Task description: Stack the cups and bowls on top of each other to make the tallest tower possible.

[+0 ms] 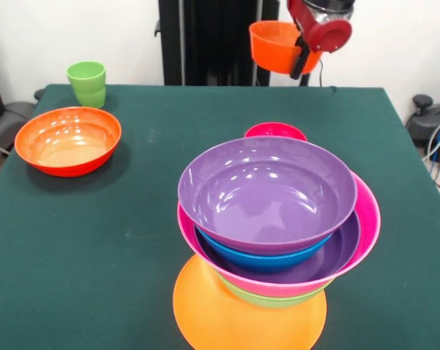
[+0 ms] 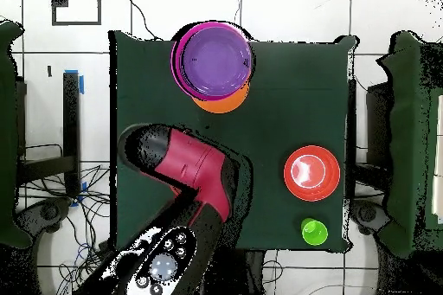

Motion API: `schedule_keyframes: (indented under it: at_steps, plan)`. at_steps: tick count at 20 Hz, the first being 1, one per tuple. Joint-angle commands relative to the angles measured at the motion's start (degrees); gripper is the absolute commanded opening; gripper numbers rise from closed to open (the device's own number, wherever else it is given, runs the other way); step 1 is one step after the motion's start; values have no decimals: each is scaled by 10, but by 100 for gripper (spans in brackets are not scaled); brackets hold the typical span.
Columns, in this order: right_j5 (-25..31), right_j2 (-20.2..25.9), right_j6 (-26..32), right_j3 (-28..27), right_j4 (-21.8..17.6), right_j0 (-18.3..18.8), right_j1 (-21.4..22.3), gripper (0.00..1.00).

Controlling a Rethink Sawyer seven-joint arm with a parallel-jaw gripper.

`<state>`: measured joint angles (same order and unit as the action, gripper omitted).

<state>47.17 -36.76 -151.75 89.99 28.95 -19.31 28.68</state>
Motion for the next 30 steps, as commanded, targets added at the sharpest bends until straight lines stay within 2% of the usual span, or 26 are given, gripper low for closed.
schedule_keyframes:
  at_steps: [1, 9, 17, 22, 26, 30]
  plan:
    - [135, 15, -41, -173, -53, 42, -29, 0]
    - [263, 18, -62, -295, -59, 83, -48, 0]
    - [309, 11, -61, -418, -55, 122, -90, 0]
    - [361, -10, -63, -544, -46, 156, -142, 0]
    - [355, -24, -67, -611, -32, 184, -182, 0]
    - [372, -49, -83, -680, -8, 209, -221, 0]
